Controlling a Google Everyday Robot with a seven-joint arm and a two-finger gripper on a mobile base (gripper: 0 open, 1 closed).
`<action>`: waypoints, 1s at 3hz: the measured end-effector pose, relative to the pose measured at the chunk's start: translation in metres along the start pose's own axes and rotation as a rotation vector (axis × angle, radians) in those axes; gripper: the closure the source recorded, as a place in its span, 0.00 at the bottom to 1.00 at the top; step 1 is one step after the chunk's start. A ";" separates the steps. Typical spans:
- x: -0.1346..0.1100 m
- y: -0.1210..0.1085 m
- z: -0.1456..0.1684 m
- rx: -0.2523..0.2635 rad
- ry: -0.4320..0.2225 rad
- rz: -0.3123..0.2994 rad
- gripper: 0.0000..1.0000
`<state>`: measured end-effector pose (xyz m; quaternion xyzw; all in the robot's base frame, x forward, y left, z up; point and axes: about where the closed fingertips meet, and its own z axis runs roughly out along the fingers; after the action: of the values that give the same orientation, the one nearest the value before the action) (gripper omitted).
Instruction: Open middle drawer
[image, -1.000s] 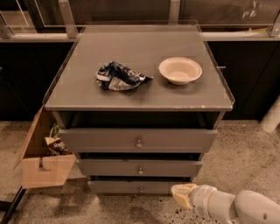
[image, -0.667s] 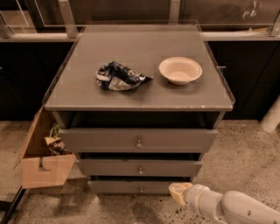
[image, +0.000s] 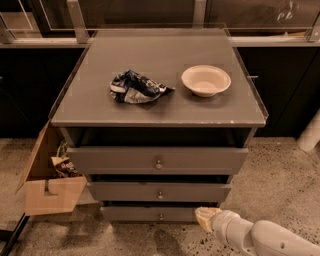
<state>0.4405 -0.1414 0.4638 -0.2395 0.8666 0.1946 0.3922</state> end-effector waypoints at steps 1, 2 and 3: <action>-0.008 -0.010 0.015 0.053 -0.072 -0.005 1.00; -0.022 -0.021 0.038 0.063 -0.137 0.011 1.00; -0.039 -0.032 0.059 0.056 -0.186 0.014 1.00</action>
Offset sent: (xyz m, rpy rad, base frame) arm 0.0862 0.0125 -0.0135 0.0993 -0.1849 -0.1164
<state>0.5161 -0.1263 0.4530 -0.2032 0.8332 0.1946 0.4760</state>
